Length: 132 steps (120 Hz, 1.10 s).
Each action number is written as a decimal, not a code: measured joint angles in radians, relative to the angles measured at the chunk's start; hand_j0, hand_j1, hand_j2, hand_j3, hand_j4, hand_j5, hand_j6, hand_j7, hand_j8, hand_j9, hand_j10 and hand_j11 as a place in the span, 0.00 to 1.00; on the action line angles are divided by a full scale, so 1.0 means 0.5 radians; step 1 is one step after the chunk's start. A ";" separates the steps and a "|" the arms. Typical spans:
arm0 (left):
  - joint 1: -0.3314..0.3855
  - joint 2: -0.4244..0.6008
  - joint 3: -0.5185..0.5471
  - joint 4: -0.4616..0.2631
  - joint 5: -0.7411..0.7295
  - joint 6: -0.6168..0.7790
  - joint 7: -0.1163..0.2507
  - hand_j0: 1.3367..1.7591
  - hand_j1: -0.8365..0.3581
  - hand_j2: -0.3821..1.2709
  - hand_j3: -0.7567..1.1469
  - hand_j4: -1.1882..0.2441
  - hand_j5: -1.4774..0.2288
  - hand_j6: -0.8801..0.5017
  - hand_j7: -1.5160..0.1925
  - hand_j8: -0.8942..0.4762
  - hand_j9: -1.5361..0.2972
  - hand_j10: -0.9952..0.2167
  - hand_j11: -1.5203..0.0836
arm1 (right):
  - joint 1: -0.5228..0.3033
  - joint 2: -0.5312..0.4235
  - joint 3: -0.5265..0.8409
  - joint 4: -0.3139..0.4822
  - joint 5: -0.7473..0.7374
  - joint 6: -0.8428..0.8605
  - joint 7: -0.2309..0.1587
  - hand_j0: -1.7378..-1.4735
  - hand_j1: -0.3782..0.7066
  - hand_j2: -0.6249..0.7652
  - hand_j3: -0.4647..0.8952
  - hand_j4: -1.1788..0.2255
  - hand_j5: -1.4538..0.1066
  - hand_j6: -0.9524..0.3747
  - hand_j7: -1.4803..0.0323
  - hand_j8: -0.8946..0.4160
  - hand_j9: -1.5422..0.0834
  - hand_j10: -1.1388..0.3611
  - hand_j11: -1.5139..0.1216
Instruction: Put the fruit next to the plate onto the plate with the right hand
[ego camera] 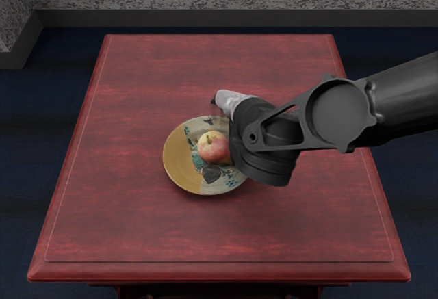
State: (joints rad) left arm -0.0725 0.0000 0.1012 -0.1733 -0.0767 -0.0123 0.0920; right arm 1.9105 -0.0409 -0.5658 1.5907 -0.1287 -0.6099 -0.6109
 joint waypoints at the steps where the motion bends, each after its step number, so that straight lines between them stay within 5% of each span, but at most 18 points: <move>1: 0.000 0.000 0.000 0.000 0.000 0.000 0.000 0.76 0.98 0.23 0.40 0.82 0.86 0.63 0.88 0.65 0.83 0.81 0.94 | 0.001 0.000 0.000 0.000 0.000 0.000 0.000 0.30 0.18 0.44 0.34 0.74 0.81 0.62 0.86 0.58 0.84 0.67 0.81; 75: -0.013 0.000 0.000 -0.005 -0.001 -0.002 0.000 0.76 0.98 0.23 0.40 0.82 0.86 0.63 0.88 0.65 0.83 0.81 0.94 | 0.072 -0.150 0.172 -0.004 0.122 -0.002 0.000 0.30 0.03 0.45 0.34 0.83 0.93 0.71 0.97 0.68 0.94 0.75 0.92; 114: 0.000 0.000 -0.001 -0.052 -0.001 -0.007 0.000 0.76 0.98 0.23 0.40 0.82 0.86 0.63 0.88 0.65 0.83 0.81 0.94 | 0.039 -0.825 0.231 -0.006 0.111 0.619 0.000 0.30 0.03 0.45 0.34 0.84 0.93 0.72 0.98 0.68 0.95 0.76 0.92; 132: -0.001 0.000 0.000 -0.046 0.000 -0.006 0.000 0.76 0.98 0.23 0.40 0.82 0.86 0.63 0.88 0.65 0.83 0.81 0.94 | -0.128 -1.138 0.384 -0.010 0.000 0.923 0.000 0.30 0.03 0.45 0.34 0.84 0.93 0.72 0.98 0.68 0.95 0.76 0.93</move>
State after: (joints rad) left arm -0.0730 0.0000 0.1011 -0.1963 -0.0768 -0.0154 0.0920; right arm 1.8465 -0.6097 -0.3739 1.5859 -0.1289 -0.1483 -0.6109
